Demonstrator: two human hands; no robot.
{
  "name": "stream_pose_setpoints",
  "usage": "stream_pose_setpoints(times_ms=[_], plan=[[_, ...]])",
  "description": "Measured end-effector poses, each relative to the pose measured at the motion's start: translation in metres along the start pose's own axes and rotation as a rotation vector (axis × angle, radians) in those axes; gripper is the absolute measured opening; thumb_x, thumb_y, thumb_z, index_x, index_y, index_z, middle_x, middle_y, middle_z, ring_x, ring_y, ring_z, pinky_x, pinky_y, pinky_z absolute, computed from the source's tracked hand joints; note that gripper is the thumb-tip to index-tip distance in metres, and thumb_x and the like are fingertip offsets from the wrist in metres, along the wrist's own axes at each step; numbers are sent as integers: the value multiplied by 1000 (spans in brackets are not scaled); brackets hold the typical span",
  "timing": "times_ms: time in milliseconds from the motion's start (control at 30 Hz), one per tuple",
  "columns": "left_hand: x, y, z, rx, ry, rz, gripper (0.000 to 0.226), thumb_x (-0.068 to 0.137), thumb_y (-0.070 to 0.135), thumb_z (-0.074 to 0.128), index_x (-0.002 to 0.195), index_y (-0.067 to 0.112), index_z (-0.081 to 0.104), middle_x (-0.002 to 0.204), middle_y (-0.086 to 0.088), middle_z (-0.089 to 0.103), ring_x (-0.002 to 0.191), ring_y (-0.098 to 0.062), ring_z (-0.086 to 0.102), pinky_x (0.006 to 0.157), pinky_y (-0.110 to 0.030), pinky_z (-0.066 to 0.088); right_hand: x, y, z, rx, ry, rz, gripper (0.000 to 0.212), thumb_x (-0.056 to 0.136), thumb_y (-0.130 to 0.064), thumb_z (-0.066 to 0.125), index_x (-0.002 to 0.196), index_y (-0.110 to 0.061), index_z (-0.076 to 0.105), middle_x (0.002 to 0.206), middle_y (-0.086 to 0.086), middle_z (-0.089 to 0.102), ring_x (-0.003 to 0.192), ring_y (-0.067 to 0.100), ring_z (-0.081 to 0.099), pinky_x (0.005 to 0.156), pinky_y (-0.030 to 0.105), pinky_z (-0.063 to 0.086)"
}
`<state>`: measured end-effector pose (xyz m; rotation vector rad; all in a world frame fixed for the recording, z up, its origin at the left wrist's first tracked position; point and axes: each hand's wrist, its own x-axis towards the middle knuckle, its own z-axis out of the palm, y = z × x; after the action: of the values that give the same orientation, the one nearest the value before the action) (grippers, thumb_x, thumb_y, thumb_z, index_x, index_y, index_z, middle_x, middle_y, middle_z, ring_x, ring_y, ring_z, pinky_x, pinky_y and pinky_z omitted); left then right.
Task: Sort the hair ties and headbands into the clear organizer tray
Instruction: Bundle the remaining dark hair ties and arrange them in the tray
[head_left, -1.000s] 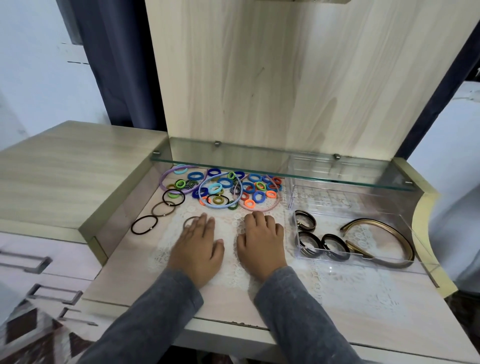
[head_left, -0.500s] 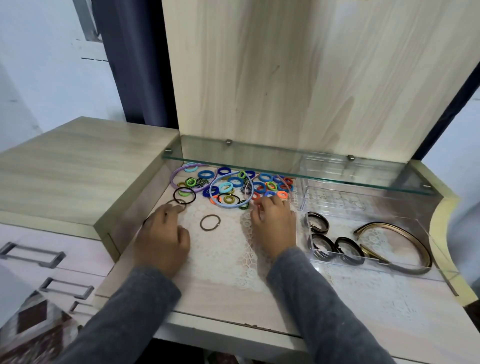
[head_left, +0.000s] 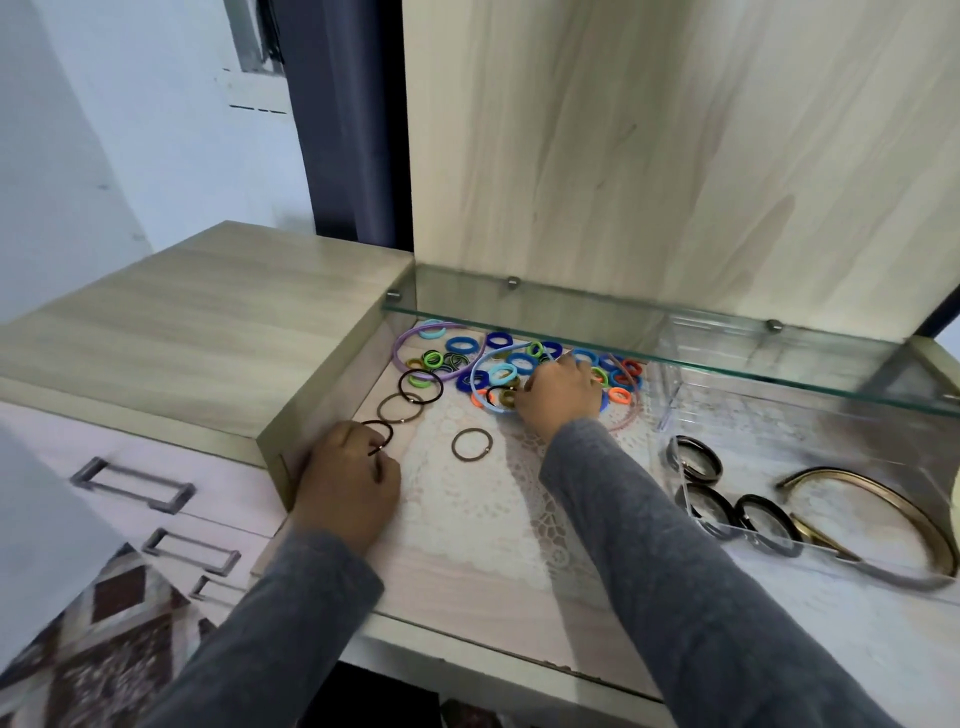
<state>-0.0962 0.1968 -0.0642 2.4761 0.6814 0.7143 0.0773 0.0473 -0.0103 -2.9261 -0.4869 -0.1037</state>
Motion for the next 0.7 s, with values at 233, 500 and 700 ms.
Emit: stream_pose_setpoints(times_ms=[233, 500, 700], plan=[[2, -6, 1, -3, -18, 155, 21, 78, 9, 52, 89, 6, 71, 95, -7, 64, 85, -27, 62, 81, -38, 53, 2, -8, -2, -6, -41, 20, 32, 92, -29, 55, 117, -9, 58, 131, 14, 50, 125, 33, 40, 103, 48, 37], [1, -3, 0, -30, -5, 233, 29, 77, 16, 48, 90, 6, 72, 93, -5, 63, 85, -23, 62, 83, -32, 52, -1, 8, 8, 498, 105, -4, 13, 95, -17, 50, 99, -10, 60, 107, 11, 61, 102, 27, 53, 86, 38, 48], [4, -13, 6, -34, -5, 182, 15, 74, 19, 54, 79, 10, 66, 87, -2, 60, 80, -23, 61, 78, -33, 51, -35, 22, 11, 903, 181, -304, 7, 92, -9, 58, 89, -16, 58, 89, -3, 54, 82, 8, 50, 72, 19, 40]])
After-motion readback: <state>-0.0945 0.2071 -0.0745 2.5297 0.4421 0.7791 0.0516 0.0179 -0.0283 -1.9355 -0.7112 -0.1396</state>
